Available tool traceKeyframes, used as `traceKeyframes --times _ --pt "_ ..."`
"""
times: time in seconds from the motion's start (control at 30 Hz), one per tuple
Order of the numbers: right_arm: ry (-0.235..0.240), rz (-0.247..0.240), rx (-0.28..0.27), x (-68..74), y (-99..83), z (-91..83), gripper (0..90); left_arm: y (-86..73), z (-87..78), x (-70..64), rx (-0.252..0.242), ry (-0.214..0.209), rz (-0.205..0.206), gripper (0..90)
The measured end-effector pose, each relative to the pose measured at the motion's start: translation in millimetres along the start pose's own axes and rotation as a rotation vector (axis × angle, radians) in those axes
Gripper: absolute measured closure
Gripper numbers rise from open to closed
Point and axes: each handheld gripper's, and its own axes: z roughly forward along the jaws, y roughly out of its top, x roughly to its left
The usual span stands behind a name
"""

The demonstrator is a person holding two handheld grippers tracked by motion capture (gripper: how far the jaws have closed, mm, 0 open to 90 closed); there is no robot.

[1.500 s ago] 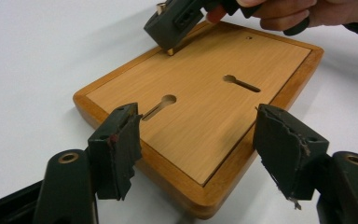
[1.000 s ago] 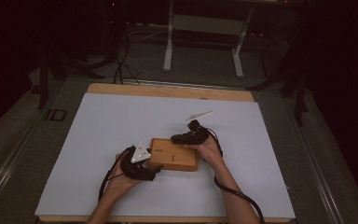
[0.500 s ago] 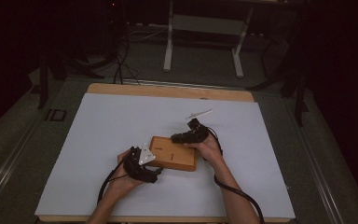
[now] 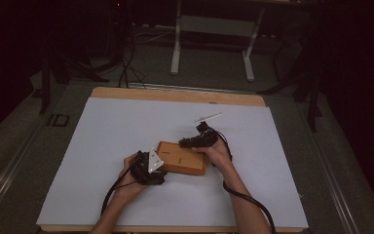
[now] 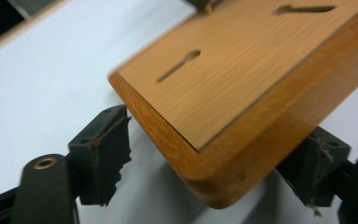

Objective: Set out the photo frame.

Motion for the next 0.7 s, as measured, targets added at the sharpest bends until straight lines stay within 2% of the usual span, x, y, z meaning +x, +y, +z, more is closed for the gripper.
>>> traceKeyframes --times 0.13,0.23,0.27,0.33,0.47,0.57,0.7 --pt "-0.009 -0.018 -0.006 1.2 -1.3 -0.2 84.6 0.8 0.0 1.2 -0.007 -0.004 0.005 24.0" --pt "-0.035 -0.057 0.001 6.2 -0.5 -0.4 84.6 3.0 -3.2 0.3 -0.029 -0.009 0.001 24.5" --pt "-0.035 -0.057 0.001 6.2 -0.5 -0.4 84.6 3.0 -3.2 0.3 -0.029 -0.009 0.001 24.8" --pt "-0.048 -0.081 0.017 9.5 0.7 -0.2 84.7 4.5 -6.5 -0.9 -0.044 -0.013 0.012 25.0" --pt "-0.035 -0.092 0.02 10.7 -1.3 -0.5 84.6 4.9 -9.0 -3.7 -0.046 -0.016 0.026 24.9" --pt "-0.008 -0.097 0.042 10.2 -3.1 -2.8 84.2 7.5 -14.3 -6.8 -0.075 -0.037 0.034 25.5" --pt "-0.001 -0.101 0.056 10.4 -4.1 -5.0 83.9 8.4 -15.9 -7.8 -0.08 -0.051 0.038 26.0"
